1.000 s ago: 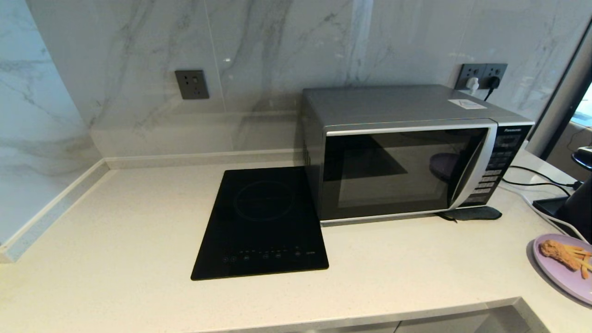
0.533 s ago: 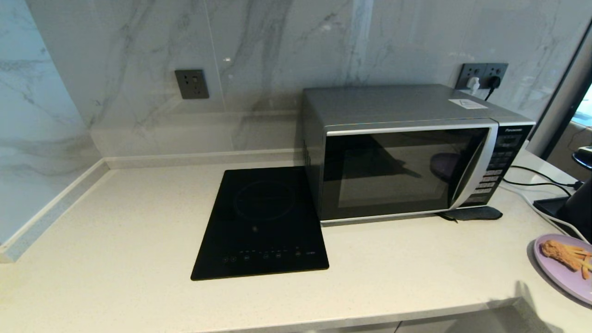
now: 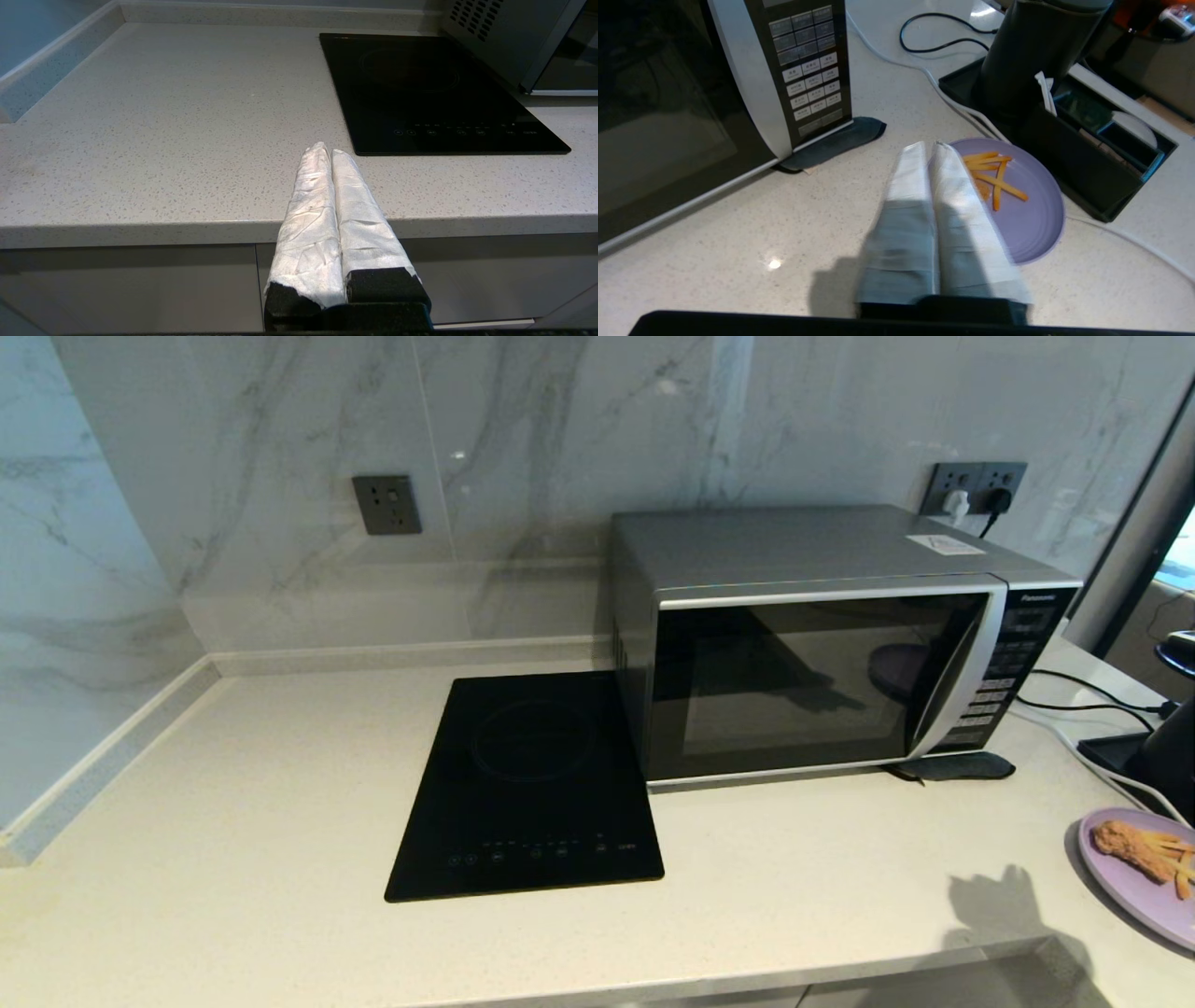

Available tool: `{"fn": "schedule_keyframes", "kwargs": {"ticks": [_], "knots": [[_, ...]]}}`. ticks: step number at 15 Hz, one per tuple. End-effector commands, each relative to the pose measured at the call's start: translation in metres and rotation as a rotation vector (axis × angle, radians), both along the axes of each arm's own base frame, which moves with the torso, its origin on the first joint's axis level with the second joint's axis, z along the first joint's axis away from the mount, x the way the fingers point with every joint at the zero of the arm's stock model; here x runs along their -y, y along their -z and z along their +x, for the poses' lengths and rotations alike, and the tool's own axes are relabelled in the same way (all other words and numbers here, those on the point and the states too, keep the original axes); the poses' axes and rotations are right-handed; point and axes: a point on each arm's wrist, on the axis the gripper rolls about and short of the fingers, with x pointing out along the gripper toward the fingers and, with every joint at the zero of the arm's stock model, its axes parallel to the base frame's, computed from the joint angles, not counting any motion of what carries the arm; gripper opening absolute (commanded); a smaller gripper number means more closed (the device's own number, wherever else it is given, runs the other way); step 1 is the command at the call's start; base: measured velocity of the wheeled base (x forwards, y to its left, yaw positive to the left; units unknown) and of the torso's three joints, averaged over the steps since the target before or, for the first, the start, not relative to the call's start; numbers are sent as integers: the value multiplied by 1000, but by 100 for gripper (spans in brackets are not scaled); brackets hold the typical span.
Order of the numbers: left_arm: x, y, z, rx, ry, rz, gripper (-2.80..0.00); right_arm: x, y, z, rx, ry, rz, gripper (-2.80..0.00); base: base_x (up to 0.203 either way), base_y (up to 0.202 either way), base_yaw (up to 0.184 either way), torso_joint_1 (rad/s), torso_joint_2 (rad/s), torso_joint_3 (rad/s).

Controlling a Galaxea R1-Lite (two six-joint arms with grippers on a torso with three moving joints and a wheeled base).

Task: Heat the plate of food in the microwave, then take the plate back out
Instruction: Open the microwave oven

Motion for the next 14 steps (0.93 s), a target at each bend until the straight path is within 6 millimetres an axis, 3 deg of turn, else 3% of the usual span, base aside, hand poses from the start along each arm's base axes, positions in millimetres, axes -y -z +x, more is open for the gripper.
{"fn": "schedule_keyframes", "kwargs": {"ticks": [1, 6, 11, 14], "knots": [[0, 0, 0, -1, -1, -1, -280, -1, 9, 20, -17, 8, 1, 0, 0, 0, 0, 0, 0, 0], [0, 0, 0, -1, -1, -1, -280, -12, 25, 46, -48, 29, -17, 0, 0, 0, 0, 0, 0, 0], [0, 0, 0, -1, -1, -1, -280, -28, 42, 86, -35, 232, -90, 0, 0, 0, 0, 0, 0, 0], [0, 0, 0, -1, -1, -1, -280, -56, 54, 110, -17, 367, -149, 0, 0, 0, 0, 0, 0, 0]]}}
